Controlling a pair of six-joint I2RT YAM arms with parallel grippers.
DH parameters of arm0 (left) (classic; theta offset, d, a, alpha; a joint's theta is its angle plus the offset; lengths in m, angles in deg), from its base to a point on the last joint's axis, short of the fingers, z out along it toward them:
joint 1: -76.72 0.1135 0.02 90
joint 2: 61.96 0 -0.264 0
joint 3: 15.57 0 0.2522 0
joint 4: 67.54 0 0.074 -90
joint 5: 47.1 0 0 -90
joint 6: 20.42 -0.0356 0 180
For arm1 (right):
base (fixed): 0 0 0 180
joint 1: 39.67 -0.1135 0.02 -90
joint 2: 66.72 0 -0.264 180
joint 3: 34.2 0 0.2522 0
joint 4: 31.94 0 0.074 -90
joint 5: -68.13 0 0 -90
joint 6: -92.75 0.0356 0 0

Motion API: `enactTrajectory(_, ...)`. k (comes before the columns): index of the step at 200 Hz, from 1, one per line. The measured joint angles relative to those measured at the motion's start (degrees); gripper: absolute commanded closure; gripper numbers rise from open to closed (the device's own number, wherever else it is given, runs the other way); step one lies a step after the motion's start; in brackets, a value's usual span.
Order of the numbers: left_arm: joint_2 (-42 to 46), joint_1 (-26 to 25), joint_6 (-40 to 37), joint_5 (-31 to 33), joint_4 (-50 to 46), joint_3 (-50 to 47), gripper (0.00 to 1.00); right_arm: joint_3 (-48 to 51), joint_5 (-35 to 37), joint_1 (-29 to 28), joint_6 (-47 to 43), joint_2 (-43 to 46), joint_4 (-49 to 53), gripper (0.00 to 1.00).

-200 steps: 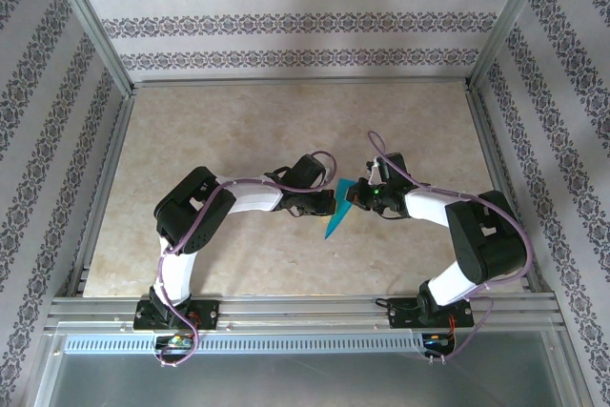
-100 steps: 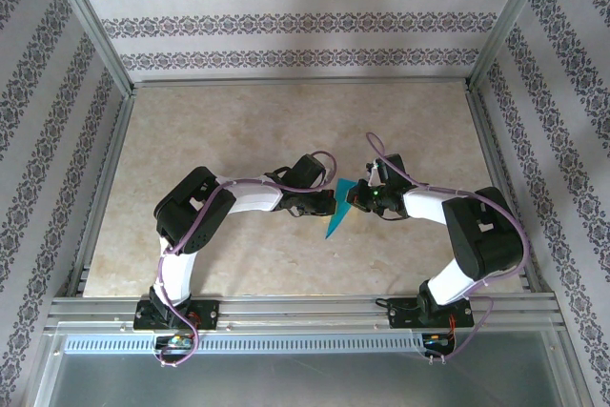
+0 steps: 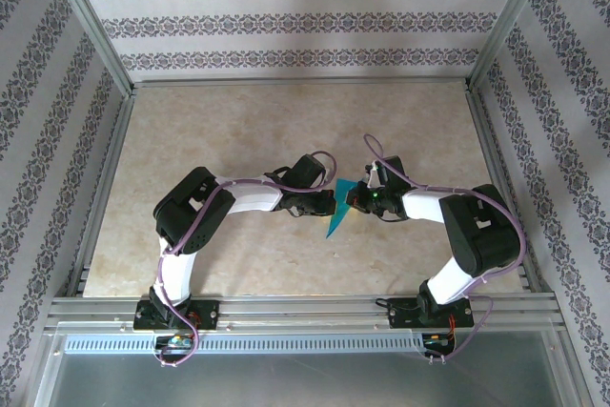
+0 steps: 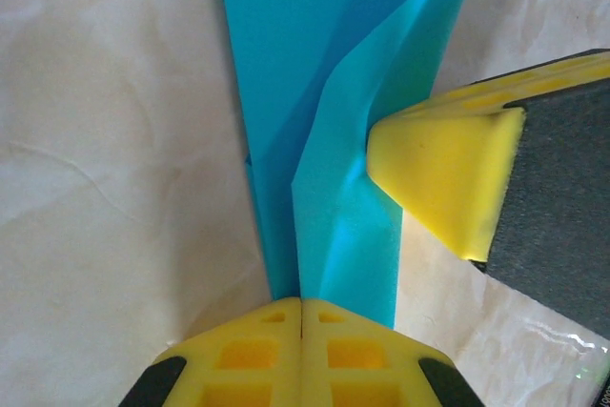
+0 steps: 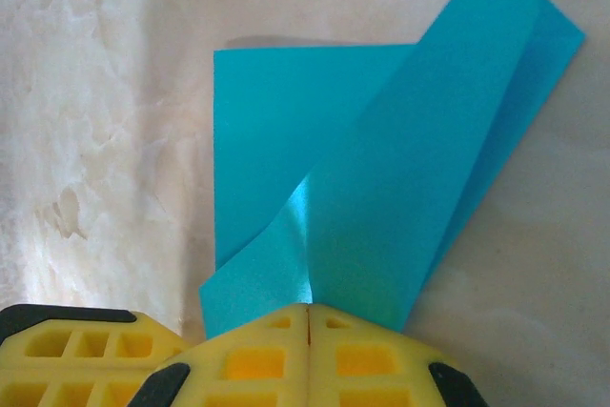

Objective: Fold a paper plane with a square sheet of paper (fold left side to right side)
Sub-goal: Fold the wing for the fifth time at the center of the table.

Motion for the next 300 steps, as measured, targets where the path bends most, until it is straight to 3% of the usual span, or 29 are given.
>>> enactTrajectory(46, 5.6, 0.1, 0.0, 0.4, -3.0, 0.0, 0.83, 0.9, -0.5, 0.0, -1.0, 0.0, -1.7, 1.0)
enactTrajectory(95, 12.2, 0.4, 0.2, -1.6, -3.4, -0.3, 0.89, 0.9, -0.7, 0.0, -2.0, 0.0, -1.9, 1.0)
enactTrajectory(193, 7.2, 0.4, 5.4, -12.9, 0.3, -3.8, 0.93, 0.7, -1.4, 0.0, -3.0, -0.4, -2.1, 1.0)
enactTrajectory(300, 3.5, 0.3, 7.0, -14.6, 2.4, -4.1, 0.93, 0.3, -1.7, 0.0, -3.0, -0.9, -2.0, 1.0)
